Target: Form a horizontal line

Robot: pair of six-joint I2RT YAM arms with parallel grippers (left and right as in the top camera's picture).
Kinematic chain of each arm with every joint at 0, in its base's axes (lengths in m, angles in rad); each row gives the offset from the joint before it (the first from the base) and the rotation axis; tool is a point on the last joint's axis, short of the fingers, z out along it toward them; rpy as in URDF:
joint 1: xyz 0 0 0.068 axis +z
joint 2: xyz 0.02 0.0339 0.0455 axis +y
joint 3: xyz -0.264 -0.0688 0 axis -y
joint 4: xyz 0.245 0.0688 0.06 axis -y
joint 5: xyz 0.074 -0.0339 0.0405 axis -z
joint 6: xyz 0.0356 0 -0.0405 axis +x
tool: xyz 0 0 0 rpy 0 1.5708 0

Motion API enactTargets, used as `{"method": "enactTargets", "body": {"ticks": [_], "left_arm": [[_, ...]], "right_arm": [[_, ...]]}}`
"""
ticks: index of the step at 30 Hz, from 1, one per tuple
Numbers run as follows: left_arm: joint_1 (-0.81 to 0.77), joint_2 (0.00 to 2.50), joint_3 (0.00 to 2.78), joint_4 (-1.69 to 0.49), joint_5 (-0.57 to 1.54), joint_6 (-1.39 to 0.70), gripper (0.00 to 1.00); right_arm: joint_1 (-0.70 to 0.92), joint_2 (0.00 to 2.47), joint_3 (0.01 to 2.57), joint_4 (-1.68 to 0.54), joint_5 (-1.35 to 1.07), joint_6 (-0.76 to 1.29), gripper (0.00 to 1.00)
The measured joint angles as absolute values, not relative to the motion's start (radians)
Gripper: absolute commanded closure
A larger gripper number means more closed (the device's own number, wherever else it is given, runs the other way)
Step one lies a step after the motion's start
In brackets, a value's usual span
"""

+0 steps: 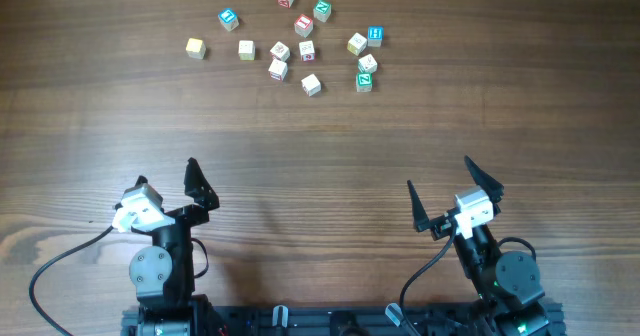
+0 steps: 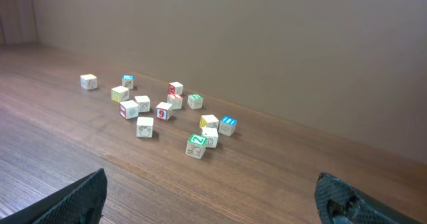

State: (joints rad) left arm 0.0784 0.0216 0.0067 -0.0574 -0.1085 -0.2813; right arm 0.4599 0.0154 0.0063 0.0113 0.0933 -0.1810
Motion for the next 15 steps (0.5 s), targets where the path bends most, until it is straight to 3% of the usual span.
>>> {"method": "enactTargets", "body": {"ticks": [15], "left_arm": [[0.078, 0.022, 0.007, -0.057, -0.108, -0.281, 0.0]], "right_arm": [[0.46, 0.015, 0.006, 0.011, 0.093, -0.181, 0.0]]}}
